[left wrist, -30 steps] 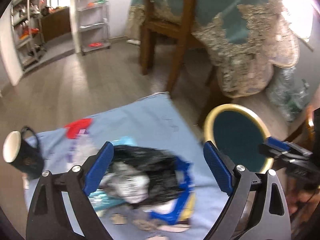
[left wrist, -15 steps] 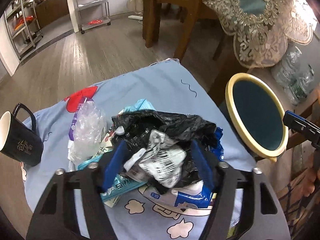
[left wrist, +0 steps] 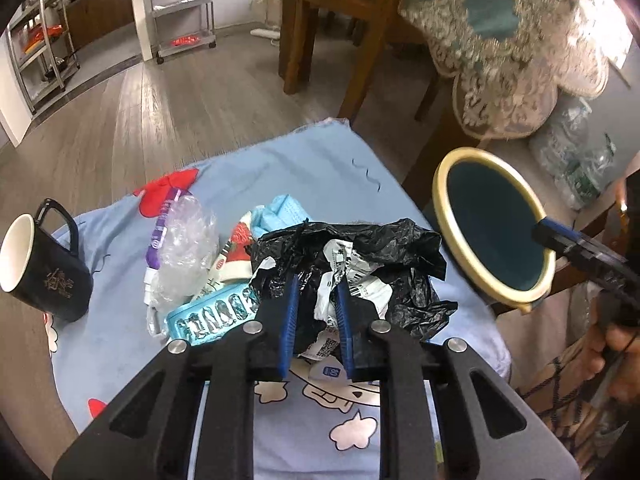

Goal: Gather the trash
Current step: 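Grasp the black plastic bag with the left gripper, then grasp the blue face mask with the right gripper while the left holds the bag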

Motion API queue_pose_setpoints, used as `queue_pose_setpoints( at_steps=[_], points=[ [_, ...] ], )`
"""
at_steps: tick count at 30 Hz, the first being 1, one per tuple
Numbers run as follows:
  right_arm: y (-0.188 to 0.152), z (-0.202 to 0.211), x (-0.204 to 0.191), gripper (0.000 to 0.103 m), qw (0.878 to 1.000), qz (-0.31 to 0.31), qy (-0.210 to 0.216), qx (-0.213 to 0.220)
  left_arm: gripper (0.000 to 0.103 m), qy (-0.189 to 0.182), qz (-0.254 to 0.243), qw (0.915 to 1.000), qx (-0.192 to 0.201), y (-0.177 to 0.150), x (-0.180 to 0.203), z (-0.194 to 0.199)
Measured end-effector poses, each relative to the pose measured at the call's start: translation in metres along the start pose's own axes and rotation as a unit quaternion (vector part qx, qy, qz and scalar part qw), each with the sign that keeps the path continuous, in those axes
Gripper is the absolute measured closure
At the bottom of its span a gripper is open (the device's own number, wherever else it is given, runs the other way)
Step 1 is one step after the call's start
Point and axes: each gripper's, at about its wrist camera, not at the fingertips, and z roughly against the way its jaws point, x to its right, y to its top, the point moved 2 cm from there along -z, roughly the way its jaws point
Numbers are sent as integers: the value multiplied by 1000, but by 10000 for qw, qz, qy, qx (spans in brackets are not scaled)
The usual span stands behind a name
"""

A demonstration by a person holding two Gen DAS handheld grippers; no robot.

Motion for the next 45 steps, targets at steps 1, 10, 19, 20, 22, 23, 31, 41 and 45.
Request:
queue_pose_setpoints(
  at_steps=[1,10,19,20,22,23,31,41,45],
  points=[
    [0,0,-2,27,10000,21,7,-4,85,-25,52,10000,64,1,-2,5],
    [-6,-9,-40,27,9984,509,211,-95,85,-157,989,9915,835,12,-50,60],
    [-11,-40,-105,27,9881,1359,605,-379,85,-17,1603,9777,1354,14,-91,89],
    [-11,-49,-117,27,9853,1523,634,-437,85,-8,1670,9762,1381,13,-95,91],
    [-9,-62,-133,29,9813,1724,681,-515,85,-20,1810,9729,1439,11,-104,95],
    [-6,-72,-143,32,9791,1814,715,-580,85,-28,1861,9716,1463,11,-107,96],
    [9,-132,-182,44,9678,2237,585,-993,85,-106,2046,9662,1566,9,-124,102],
    [11,-148,-180,79,9678,2066,629,-1294,85,-78,2001,9659,1639,11,-124,104],
    [19,-124,-177,82,9716,1903,879,-1097,85,-53,2004,9656,1654,13,-122,104]
  ],
)
